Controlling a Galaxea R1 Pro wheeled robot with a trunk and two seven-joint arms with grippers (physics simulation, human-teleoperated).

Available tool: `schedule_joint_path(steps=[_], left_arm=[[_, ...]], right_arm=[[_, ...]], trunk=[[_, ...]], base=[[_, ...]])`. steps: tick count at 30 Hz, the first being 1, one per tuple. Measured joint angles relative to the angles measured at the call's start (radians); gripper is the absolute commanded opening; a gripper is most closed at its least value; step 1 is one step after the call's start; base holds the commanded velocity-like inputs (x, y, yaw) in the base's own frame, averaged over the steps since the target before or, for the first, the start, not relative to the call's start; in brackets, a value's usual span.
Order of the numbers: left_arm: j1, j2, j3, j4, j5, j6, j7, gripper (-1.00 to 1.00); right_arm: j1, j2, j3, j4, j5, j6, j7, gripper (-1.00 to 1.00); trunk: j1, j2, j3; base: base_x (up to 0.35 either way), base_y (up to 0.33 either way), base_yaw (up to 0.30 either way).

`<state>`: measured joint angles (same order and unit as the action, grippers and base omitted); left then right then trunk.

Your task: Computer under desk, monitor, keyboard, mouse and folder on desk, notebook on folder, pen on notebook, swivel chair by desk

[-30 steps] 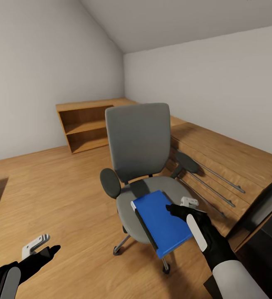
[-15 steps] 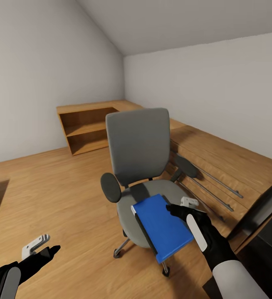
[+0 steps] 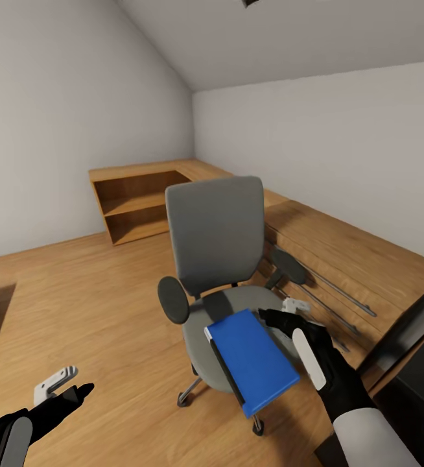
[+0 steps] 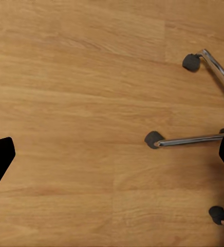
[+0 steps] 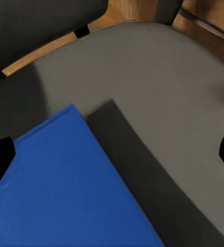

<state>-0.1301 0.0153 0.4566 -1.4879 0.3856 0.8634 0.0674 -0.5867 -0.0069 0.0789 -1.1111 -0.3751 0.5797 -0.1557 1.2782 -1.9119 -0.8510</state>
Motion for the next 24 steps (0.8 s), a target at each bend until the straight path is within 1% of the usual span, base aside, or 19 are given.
schedule_joint_path(steps=[3,5,7,10,14,17,18,20,24], left_arm=[[-0.001,0.0,0.0,0.0,0.0,0.0,0.0,1.0],[-0.001,0.0,0.0,0.0,-0.001,0.0,-0.001,1.0],[-0.001,0.0,0.0,0.0,-0.001,0.0,-0.001,1.0],[0.0,0.0,0.0,0.0,0.001,0.0,-0.003,1.0],[0.0,0.0,0.0,0.0,0.003,0.0,-0.005,1.0],[0.0,0.0,0.0,0.001,0.004,0.0,-0.005,1.0],[0.0,0.0,0.0,0.001,0.004,0.0,-0.005,1.0],[0.0,0.001,0.0,0.001,0.005,0.0,-0.005,1.0],[-0.001,0.001,0.001,0.0,0.005,0.0,-0.005,1.0]], right_arm=[[0.03,0.0,0.0,-0.084,-0.001,0.006,-0.001,1.0],[0.065,0.0,0.001,-0.145,-0.001,0.013,-0.002,1.0],[0.084,0.002,0.006,-0.179,-0.002,0.026,-0.002,1.0],[0.091,0.003,0.018,-0.192,-0.002,0.032,-0.002,1.0],[0.093,0.005,0.024,-0.198,-0.006,0.035,-0.001,1.0],[0.093,0.016,0.026,-0.226,-0.02,0.038,-0.002,1.0],[0.093,0.022,0.025,-0.234,-0.033,0.037,-0.002,1.0],[0.093,0.025,0.025,-0.238,-0.039,0.037,-0.002,1.0],[0.094,0.025,0.025,-0.242,-0.044,0.034,-0.002,1.0]], trunk=[[-0.011,0.021,0.009],[-0.012,0.021,0.009],[-0.012,0.021,0.009],[-0.012,0.021,0.009],[-0.012,0.021,0.009],[-0.012,0.021,0.009],[-0.012,0.021,0.009],[-0.012,0.021,0.009],[-0.012,0.021,0.012]], base=[[0.0,0.0,0.0],[0.0,0.0,0.0],[0.0,0.0,0.0],[0.0,0.0,0.0],[0.0,0.0,0.0],[0.0,0.008,0.0],[0.0,0.051,0.0],[0.0,0.156,0.0],[0.0,0.301,-0.076]])
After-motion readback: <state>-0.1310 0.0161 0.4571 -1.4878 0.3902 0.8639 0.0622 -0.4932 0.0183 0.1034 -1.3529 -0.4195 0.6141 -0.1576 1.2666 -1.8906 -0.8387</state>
